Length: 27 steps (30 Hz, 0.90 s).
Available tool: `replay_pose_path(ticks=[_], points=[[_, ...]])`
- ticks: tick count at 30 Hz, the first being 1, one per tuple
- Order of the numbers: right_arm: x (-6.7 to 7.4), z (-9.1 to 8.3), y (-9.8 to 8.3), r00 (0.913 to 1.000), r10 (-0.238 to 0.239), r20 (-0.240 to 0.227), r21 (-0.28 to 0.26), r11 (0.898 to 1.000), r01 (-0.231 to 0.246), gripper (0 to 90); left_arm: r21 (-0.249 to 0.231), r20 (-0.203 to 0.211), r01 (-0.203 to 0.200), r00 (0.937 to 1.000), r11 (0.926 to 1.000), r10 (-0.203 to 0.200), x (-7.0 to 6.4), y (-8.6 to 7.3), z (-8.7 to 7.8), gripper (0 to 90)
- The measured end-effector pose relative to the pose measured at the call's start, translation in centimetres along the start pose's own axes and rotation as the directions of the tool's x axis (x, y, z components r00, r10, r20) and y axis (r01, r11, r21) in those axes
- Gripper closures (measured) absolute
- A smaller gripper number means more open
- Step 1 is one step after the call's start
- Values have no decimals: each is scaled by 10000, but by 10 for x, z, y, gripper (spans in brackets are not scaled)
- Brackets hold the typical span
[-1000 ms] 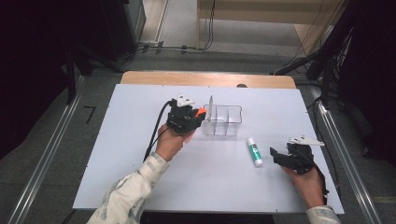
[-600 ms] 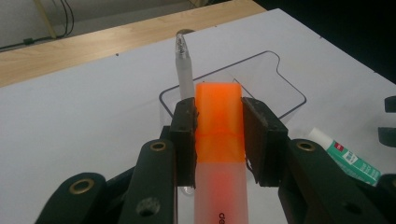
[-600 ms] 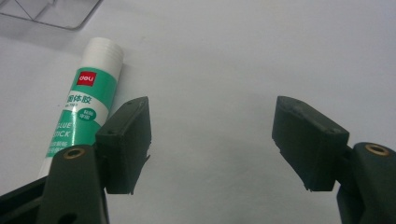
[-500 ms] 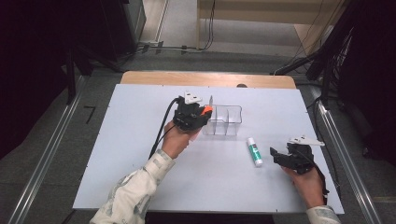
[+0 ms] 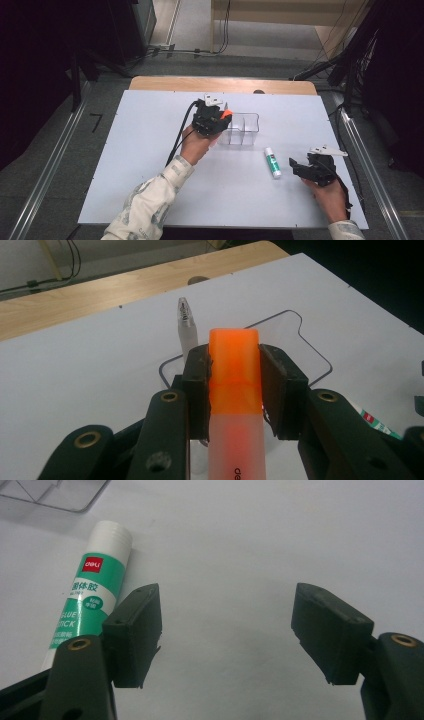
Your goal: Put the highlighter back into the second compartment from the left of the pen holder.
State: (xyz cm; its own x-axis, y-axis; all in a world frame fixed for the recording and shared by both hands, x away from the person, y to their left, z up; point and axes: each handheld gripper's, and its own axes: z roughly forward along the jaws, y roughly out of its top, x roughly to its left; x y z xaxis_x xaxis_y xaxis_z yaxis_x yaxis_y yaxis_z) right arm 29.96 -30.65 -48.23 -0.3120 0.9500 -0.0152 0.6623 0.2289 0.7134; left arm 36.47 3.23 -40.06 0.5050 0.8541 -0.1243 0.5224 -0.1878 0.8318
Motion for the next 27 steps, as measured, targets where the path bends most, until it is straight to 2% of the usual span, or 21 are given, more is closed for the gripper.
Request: replay_pose_path(ticks=[27], points=[[-1,-1,0,10000,68,-42,17,10000,-68,271,93,-11,-15,10000,10000,16,-7,24,20,672]])
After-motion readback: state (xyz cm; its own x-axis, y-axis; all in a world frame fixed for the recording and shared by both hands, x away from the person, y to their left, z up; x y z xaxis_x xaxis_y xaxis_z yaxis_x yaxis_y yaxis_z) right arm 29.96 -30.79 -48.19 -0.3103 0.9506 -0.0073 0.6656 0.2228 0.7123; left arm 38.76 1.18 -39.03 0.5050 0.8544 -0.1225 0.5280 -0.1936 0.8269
